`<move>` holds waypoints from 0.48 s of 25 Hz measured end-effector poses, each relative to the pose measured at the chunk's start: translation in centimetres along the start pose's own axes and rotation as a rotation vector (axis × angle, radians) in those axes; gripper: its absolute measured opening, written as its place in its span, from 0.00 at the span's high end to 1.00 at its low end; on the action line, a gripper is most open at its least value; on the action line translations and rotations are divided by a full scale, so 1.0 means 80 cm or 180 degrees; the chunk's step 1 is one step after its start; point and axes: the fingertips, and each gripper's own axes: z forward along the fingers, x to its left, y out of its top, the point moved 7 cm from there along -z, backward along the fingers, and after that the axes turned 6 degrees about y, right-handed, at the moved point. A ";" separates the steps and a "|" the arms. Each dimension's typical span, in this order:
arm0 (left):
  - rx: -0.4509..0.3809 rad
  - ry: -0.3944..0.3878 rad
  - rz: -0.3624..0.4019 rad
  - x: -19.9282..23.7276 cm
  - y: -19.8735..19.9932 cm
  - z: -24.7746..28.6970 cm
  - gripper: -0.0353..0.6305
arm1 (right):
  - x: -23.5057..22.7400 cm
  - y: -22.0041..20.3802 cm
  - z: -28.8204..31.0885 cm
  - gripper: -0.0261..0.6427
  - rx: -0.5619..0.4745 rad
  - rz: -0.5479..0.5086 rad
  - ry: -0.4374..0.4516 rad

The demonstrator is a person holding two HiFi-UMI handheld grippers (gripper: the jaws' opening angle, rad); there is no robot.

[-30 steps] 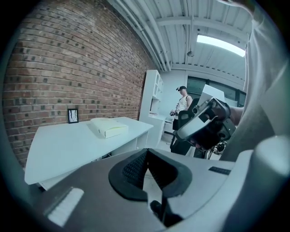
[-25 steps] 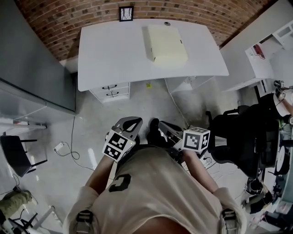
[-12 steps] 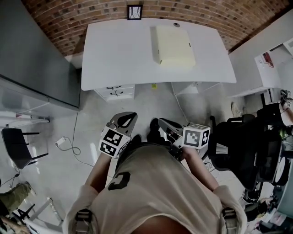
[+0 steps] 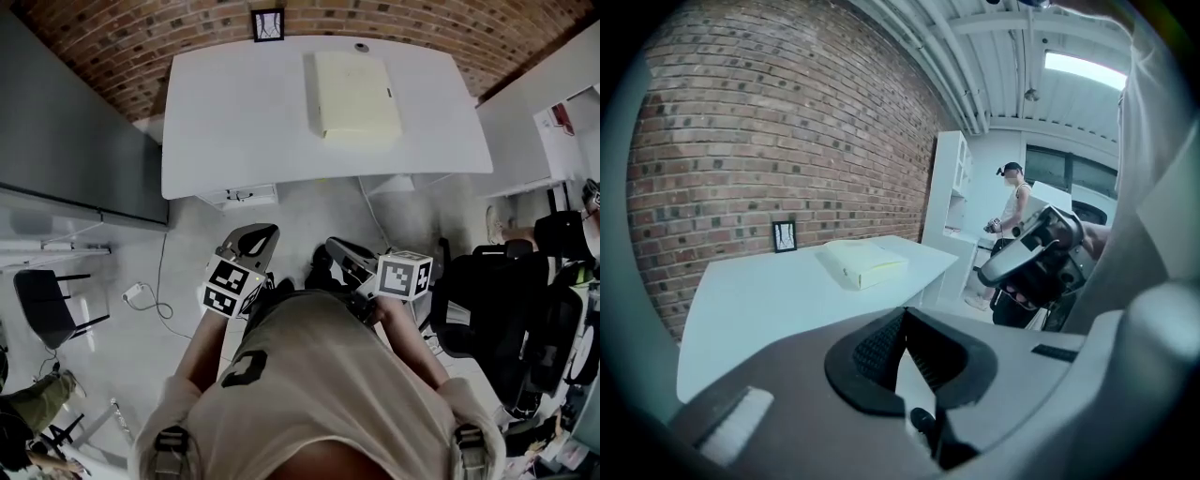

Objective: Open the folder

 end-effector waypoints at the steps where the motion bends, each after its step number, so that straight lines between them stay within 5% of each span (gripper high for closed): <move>1: 0.0014 -0.0008 0.0009 -0.002 0.004 0.007 0.94 | -0.005 0.006 -0.001 0.95 -0.0006 0.0019 0.0015; 12: 0.0151 0.0003 0.0167 -0.023 0.069 0.087 0.94 | -0.069 0.079 -0.030 0.95 -0.0268 0.0531 0.0304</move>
